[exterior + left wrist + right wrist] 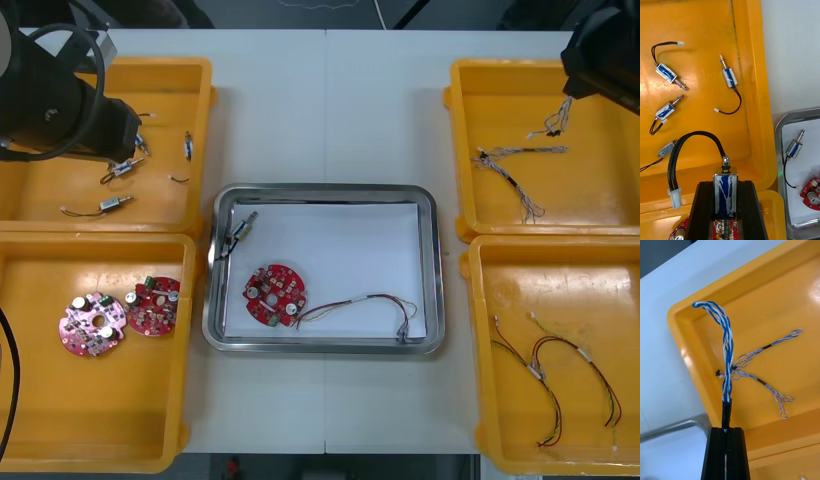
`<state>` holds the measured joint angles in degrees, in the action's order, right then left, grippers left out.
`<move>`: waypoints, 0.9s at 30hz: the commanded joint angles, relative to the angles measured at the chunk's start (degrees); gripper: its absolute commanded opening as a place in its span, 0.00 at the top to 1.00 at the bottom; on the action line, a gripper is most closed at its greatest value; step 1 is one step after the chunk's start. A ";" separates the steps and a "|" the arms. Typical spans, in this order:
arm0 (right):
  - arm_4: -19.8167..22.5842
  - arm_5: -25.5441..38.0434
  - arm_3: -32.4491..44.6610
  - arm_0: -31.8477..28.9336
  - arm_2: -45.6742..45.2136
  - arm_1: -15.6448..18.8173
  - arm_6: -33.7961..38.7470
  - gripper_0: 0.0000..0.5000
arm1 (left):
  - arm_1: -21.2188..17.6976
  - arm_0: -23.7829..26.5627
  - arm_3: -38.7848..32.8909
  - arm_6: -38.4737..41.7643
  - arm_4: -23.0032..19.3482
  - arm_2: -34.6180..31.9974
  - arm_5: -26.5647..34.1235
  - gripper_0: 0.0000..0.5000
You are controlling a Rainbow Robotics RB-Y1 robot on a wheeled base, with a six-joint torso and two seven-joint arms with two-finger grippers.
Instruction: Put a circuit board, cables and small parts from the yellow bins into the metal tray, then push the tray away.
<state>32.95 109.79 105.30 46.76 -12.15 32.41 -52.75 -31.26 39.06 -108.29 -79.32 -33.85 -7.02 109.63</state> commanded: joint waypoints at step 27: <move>9.85 -1.68 21.53 -3.69 32.71 3.28 -46.92 1.00 | -0.47 -0.30 -2.19 3.03 -0.26 -2.38 0.37 1.00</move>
<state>45.59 109.75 125.14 43.20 16.45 34.81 -95.71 -31.26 39.04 -108.35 -79.32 -33.85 -7.73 109.63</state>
